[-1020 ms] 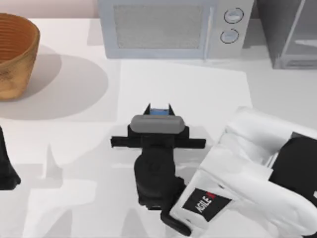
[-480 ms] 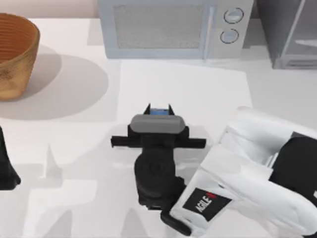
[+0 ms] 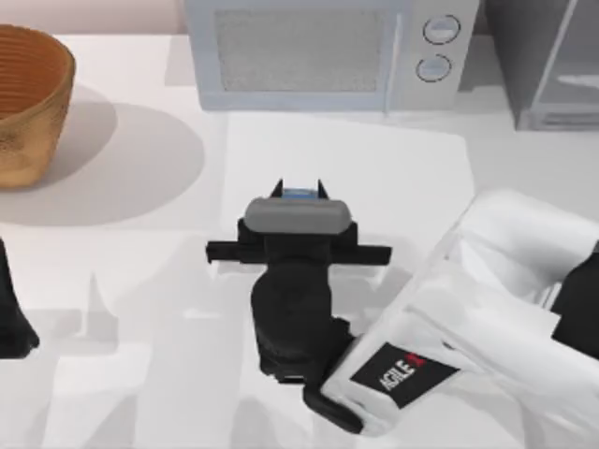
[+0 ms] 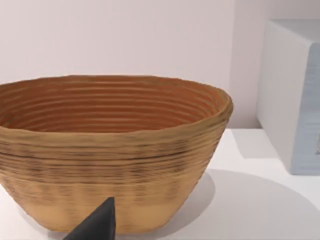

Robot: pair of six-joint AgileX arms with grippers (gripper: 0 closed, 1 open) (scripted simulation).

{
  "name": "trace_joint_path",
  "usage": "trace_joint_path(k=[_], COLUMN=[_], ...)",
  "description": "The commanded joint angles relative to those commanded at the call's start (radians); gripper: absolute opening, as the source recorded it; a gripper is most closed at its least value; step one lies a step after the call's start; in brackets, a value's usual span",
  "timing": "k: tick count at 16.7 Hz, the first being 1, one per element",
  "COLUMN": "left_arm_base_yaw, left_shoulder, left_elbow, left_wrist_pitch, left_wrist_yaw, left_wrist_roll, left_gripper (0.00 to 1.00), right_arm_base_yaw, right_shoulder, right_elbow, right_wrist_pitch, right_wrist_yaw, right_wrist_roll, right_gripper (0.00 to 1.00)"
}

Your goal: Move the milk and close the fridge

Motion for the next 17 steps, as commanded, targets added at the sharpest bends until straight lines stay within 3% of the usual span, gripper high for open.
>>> trace_joint_path(k=[6,9,13,17], left_arm_base_yaw=[0.000,0.000,0.000,0.000], left_shoulder=[0.000,0.000,0.000,0.000], left_elbow=[0.000,0.000,0.000,0.000], left_wrist_pitch=[0.000,0.000,0.000,0.000], left_wrist_yaw=[0.000,0.000,0.000,0.000], left_wrist_roll=[0.000,0.000,0.000,0.000], left_gripper=[1.00,1.00,1.00,1.00], right_arm_base_yaw=[-0.002,-0.068,-0.275,-0.559], right_shoulder=[-0.014,-0.078,-0.265,-0.523], right_elbow=[-0.002,-0.049,-0.198,-0.400], right_wrist_pitch=[-0.010,-0.019,-0.053,-0.105], right_wrist_yaw=[-0.002,-0.067,-0.278,-0.586], right_wrist_roll=[0.002,0.005,0.006,0.003], right_gripper=[0.00,0.00,0.00,0.00])
